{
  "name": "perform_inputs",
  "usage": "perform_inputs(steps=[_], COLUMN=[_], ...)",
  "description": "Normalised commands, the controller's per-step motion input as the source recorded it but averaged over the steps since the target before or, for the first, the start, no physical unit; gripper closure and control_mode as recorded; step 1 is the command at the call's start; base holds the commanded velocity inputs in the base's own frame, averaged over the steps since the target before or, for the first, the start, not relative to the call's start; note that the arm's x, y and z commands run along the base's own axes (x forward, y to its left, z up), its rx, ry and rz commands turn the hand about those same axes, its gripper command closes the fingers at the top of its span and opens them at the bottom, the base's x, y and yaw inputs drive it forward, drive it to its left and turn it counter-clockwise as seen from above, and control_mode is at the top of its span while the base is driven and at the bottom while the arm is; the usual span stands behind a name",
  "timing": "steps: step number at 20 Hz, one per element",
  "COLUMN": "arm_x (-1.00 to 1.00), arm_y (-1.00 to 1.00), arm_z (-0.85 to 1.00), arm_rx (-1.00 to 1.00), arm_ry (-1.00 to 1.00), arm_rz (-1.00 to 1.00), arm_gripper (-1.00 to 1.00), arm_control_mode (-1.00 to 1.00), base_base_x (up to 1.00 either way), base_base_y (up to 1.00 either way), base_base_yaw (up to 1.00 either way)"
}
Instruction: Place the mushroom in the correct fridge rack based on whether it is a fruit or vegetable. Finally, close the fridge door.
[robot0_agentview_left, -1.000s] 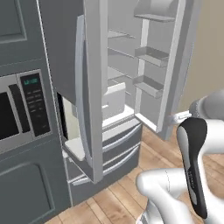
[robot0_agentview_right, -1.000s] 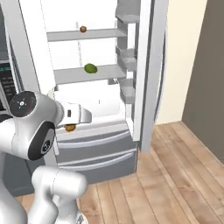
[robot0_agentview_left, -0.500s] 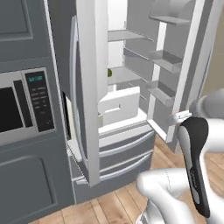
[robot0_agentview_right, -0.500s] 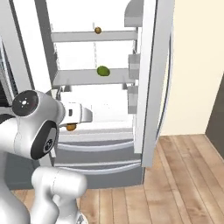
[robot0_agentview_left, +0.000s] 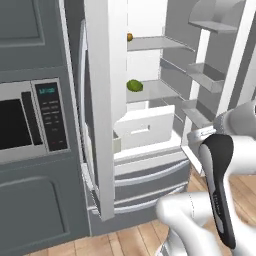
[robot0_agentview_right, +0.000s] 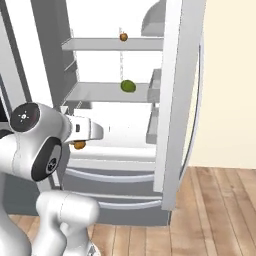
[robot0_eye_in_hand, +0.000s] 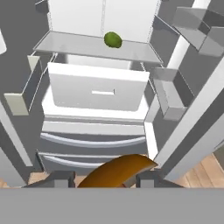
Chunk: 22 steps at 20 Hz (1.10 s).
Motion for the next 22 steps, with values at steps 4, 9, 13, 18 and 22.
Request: perform_inputs(steps=[4, 9, 13, 18, 22], arm_x=[0.0, 0.0, 0.0, 0.0, 0.0], arm_y=[0.0, 0.0, 0.0, 0.0, 0.0], arm_z=[0.0, 0.0, 0.0, 0.0, 0.0], arm_rx=[0.0, 0.0, 0.0, 0.0, 0.0], arm_ry=[0.0, 0.0, 0.0, 0.0, 0.0], arm_rz=[0.0, 0.0, 0.0, 0.0, 0.0], arm_gripper=[1.0, 1.0, 1.0, 1.0, 1.0], arm_control_mode=[1.0, 1.0, 1.0, 1.0, 1.0], base_base_x=[0.43, 0.57, 0.6, 0.62, 0.63], base_base_y=[-0.61, -0.12, 0.0, -0.04, 0.0], base_base_yaw=[0.27, 0.23, 0.18, 0.14, 0.1])
